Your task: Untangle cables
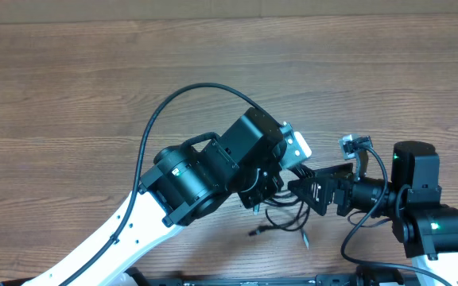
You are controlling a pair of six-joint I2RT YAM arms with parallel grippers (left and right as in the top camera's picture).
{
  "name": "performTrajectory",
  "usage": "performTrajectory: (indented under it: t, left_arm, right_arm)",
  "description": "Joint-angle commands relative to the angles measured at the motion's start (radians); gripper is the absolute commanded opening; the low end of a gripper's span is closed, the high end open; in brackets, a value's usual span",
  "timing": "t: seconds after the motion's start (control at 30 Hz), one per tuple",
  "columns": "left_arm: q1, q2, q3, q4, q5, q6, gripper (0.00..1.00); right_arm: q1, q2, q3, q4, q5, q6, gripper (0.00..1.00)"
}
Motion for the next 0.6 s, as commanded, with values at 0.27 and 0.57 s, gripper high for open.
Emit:
performTrajectory:
  t: [0.27, 0.57]
  left_arm:
    - [-0.009, -0.022, 0.024, 0.136, 0.150, 0.058, 0.06]
    - [-0.007, -0.022, 0.024, 0.103, -0.180, -0.195, 0.82]
  right_arm:
    - [0.003, -0.009, 0.003, 0.043, -0.171, -0.026, 0.04]
    - [0.002, -0.009, 0.003, 0.040, -0.014, 0.093, 0.04]
